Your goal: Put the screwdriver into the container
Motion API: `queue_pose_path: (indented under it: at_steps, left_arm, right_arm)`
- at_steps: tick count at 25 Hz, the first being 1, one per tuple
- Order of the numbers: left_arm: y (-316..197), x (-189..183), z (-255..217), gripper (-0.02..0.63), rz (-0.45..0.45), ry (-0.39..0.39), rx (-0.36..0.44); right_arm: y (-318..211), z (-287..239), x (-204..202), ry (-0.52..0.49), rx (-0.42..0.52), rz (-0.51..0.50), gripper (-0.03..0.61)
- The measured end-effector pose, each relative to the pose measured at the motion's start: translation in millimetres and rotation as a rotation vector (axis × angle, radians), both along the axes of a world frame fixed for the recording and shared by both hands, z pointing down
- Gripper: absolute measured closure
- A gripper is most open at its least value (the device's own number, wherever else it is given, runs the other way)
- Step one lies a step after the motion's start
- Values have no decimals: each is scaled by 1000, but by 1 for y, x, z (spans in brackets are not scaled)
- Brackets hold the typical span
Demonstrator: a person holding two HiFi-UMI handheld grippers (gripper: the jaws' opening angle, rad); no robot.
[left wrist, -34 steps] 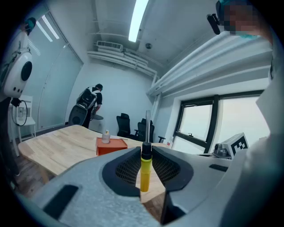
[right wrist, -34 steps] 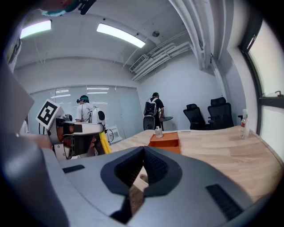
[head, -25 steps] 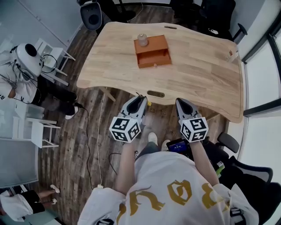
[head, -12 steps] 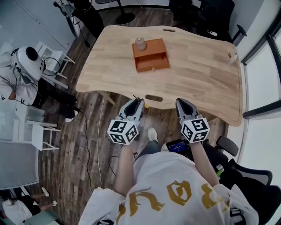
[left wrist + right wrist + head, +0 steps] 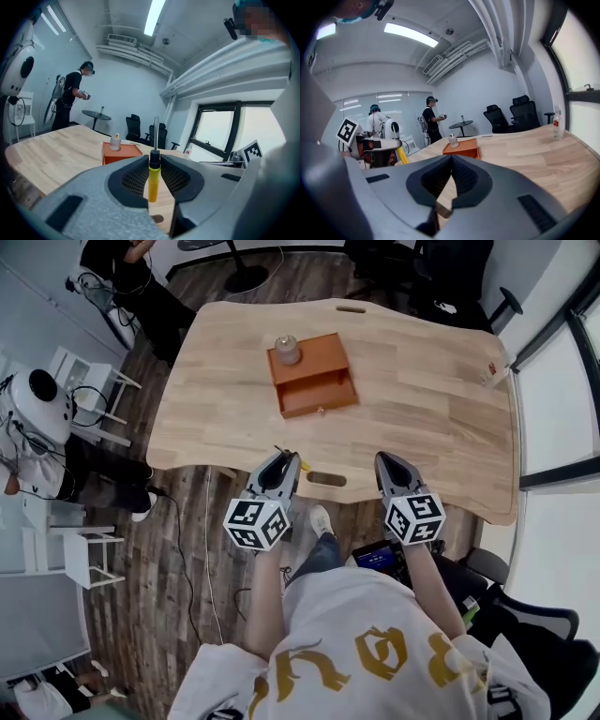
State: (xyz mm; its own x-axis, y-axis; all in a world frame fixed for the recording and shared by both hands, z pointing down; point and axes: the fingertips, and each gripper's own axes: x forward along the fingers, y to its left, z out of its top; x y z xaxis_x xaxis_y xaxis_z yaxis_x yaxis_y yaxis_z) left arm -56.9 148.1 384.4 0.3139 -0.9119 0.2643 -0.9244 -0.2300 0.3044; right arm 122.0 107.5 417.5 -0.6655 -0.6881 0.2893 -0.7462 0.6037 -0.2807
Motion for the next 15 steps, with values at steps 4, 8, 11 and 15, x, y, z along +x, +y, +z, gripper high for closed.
queue_pose_path:
  at_steps: [4, 8, 11, 15]
  left_arm:
    - [-45, -27, 11, 538, 28, 10, -27]
    - [-89, -62, 24, 538, 38, 19, -49]
    - [-119, -86, 29, 538, 50, 35, -54]
    - [-152, -108, 34, 538, 85, 43, -51]
  right_arm:
    - [-38, 8, -29, 23, -25, 16, 569]
    - [-75, 18, -54, 47, -50, 38, 569]
    - [-100, 22, -77, 55, -57, 37, 569]
    - [-122, 20, -101, 61, -49, 46, 569]
